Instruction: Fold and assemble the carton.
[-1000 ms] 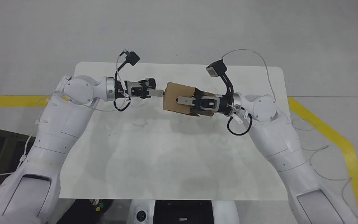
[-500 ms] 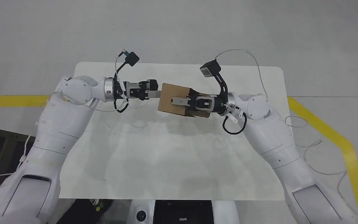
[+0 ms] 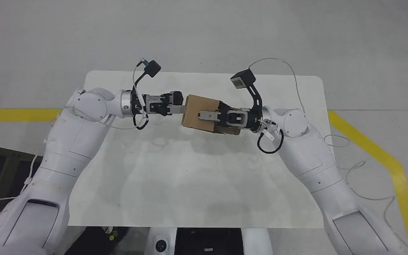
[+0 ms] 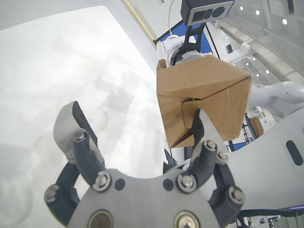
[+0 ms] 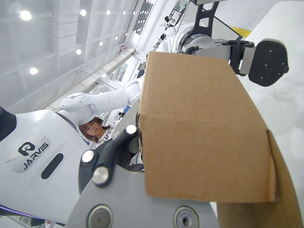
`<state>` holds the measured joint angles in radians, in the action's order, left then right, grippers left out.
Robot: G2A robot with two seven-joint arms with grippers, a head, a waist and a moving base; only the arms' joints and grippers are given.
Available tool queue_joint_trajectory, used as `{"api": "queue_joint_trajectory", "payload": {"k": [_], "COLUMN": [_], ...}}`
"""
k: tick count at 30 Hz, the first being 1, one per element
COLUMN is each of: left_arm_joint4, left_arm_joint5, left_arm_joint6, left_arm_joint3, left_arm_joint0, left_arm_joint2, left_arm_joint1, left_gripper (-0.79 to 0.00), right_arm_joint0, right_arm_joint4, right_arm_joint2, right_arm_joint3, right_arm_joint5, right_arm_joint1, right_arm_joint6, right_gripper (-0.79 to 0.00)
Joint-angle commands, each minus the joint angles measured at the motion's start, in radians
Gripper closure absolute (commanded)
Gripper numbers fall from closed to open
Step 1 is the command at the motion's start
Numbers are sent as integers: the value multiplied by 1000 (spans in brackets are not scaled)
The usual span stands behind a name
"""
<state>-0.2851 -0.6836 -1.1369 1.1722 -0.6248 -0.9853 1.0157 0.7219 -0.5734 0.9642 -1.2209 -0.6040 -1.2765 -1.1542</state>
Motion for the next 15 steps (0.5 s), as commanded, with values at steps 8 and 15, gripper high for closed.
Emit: {"api": "queue_joint_trajectory", "payload": {"k": [8,15], "left_arm_joint4": [19,5], "left_arm_joint5": [-31,-39], "left_arm_joint6": [32,40], "left_arm_joint3": [-22,-33], "left_arm_joint0": [13,21], "left_arm_joint2": [25,45], "left_arm_joint1": [-9,-12], "left_gripper": [-785,-785], "right_arm_joint0": [1,28], "right_arm_joint4": [1,32], "right_arm_joint2": [1,9], "right_arm_joint3": [0,-48], "right_arm_joint5": [2,33], "right_arm_joint1": [0,4], "right_arm_joint6": [-3,34], "right_gripper": [0,0]}}
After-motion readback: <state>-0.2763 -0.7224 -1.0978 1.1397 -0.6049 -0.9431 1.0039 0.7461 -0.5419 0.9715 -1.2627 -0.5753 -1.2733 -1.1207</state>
